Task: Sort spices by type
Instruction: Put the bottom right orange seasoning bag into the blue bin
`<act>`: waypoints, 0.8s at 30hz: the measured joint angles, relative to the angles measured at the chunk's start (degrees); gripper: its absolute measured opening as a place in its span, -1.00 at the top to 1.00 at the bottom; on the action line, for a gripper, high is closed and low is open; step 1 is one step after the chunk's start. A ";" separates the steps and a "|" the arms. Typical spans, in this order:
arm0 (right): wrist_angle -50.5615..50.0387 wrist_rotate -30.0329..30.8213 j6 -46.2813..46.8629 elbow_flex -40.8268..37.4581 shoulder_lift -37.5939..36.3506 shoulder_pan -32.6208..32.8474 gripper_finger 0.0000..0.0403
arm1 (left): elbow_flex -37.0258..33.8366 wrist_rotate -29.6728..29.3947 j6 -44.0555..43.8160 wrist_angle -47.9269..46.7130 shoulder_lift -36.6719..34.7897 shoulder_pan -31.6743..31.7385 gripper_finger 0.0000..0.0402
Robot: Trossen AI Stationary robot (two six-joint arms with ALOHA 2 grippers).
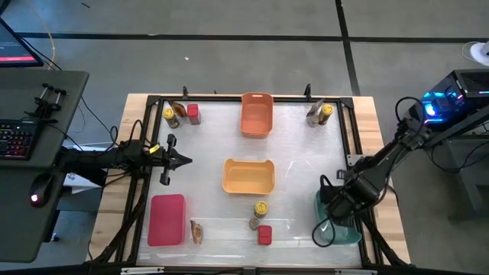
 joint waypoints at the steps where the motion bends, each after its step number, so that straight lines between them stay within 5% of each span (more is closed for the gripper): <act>1: 0.68 0.13 -1.47 -0.50 0.00 -0.56 1.00 | 0.00 0.00 0.00 0.02 0.00 -0.02 1.00; 24: 4.12 0.61 -7.69 -2.60 0.04 -3.18 1.00 | 0.00 -0.02 0.00 0.00 0.00 0.00 1.00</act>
